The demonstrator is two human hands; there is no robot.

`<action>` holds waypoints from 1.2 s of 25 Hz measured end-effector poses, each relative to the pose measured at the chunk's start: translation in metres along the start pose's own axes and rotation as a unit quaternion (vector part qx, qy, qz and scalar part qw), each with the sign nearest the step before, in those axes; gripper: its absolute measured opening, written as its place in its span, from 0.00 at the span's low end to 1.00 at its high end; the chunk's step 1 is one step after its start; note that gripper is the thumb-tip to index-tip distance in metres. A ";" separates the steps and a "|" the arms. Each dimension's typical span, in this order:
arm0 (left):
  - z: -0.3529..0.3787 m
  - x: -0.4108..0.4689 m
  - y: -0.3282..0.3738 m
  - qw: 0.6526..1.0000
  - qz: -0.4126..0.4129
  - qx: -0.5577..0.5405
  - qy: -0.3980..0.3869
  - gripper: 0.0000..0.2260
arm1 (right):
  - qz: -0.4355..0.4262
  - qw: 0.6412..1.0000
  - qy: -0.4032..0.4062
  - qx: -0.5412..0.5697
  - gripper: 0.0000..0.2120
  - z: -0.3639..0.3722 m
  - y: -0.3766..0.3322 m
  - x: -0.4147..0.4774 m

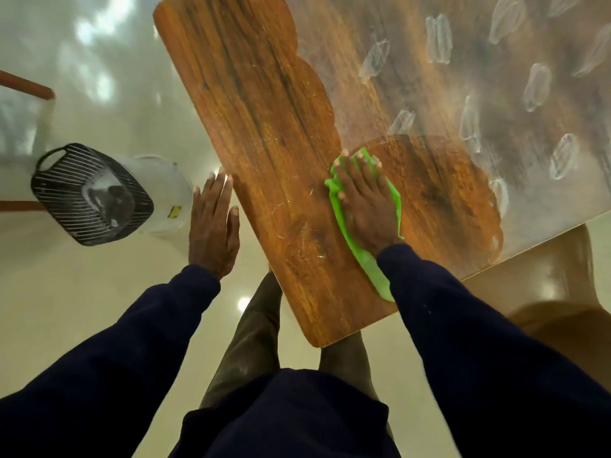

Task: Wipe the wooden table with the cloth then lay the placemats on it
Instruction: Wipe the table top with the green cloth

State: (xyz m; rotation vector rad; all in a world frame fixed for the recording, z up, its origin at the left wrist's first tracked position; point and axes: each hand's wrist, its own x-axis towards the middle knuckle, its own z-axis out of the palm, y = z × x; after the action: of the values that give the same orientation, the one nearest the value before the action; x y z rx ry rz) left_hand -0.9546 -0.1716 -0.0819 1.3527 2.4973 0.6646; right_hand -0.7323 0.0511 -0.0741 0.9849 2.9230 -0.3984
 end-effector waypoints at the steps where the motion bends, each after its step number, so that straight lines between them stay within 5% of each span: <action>1: -0.003 0.000 -0.007 1.000 -0.008 0.003 0.004 0.22 | 0.088 0.996 0.030 0.001 0.26 0.001 -0.014 0.016; 4: -0.006 0.005 -0.015 1.000 -0.018 -0.001 0.004 0.22 | 0.161 0.986 0.048 0.010 0.27 0.013 -0.077 0.052; 7: -0.006 0.010 -0.015 1.000 -0.015 -0.009 -0.006 0.22 | 0.024 0.999 -0.024 -0.008 0.28 0.030 -0.127 0.026; 11: -0.007 0.018 -0.014 1.000 -0.003 -0.011 -0.021 0.23 | -0.119 0.987 -0.102 -0.040 0.29 0.031 -0.098 -0.036; 15: -0.006 0.020 -0.017 1.000 0.005 -0.005 -0.030 0.22 | 0.050 0.998 -0.025 -0.015 0.27 0.006 -0.039 -0.011; 18: -0.001 0.020 -0.017 1.000 0.003 -0.002 -0.030 0.22 | 0.157 0.987 0.033 -0.015 0.27 0.008 -0.058 0.049; 20: 0.000 0.020 -0.018 0.999 0.000 -0.004 -0.033 0.22 | 0.131 0.991 0.020 -0.009 0.28 0.017 -0.094 0.064; 25: -0.001 0.022 -0.023 1.000 0.006 0.000 -0.029 0.22 | -0.105 0.992 -0.073 -0.016 0.29 0.025 -0.103 0.014; 30: -0.005 0.020 -0.030 1.000 -0.004 0.000 -0.009 0.22 | 0.115 0.993 0.032 -0.011 0.26 0.004 -0.058 0.082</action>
State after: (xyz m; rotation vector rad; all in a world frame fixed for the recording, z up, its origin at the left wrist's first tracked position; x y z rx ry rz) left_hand -0.9896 -0.1704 -0.0922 1.3424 2.4868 0.6468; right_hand -0.8328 0.0540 -0.0738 1.3365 2.8160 -0.3273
